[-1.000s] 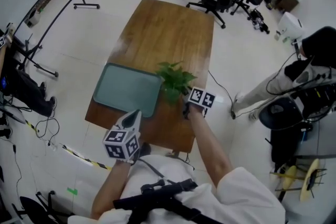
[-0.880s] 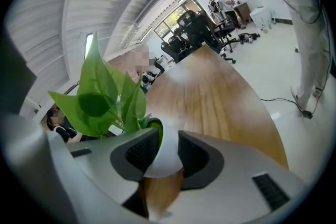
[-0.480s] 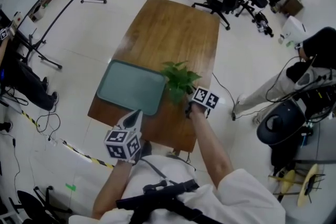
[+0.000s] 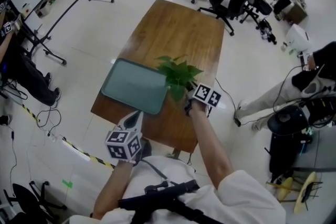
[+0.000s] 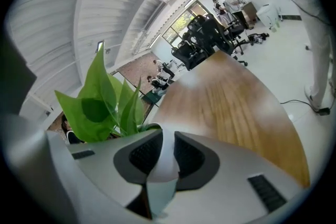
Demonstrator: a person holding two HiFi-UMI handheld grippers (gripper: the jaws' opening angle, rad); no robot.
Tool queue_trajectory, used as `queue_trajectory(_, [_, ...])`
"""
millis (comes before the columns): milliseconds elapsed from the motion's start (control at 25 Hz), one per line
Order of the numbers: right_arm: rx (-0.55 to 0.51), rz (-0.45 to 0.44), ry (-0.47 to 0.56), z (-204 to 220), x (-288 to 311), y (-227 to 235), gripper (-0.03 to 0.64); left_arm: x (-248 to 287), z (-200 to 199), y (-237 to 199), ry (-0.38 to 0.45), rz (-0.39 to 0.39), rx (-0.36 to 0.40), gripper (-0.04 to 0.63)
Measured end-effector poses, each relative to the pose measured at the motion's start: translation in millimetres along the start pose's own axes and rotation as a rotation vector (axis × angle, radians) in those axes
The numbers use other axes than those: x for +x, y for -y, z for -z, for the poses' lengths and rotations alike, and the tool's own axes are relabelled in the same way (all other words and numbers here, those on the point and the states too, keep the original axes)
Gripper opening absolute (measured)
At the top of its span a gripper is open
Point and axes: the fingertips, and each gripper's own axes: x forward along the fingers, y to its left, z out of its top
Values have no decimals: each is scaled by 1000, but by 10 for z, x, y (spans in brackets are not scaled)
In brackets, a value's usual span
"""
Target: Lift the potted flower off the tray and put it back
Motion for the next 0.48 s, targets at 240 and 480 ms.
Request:
queue_trajectory(240, [3,-89,-54,192,342,-530,72,-147,-31,-159,23,-44,-25,0])
queue_trajectory(480, [-17,-128,-134,589,701,-887,72,-323,1,-446,37,-99,-60,0])
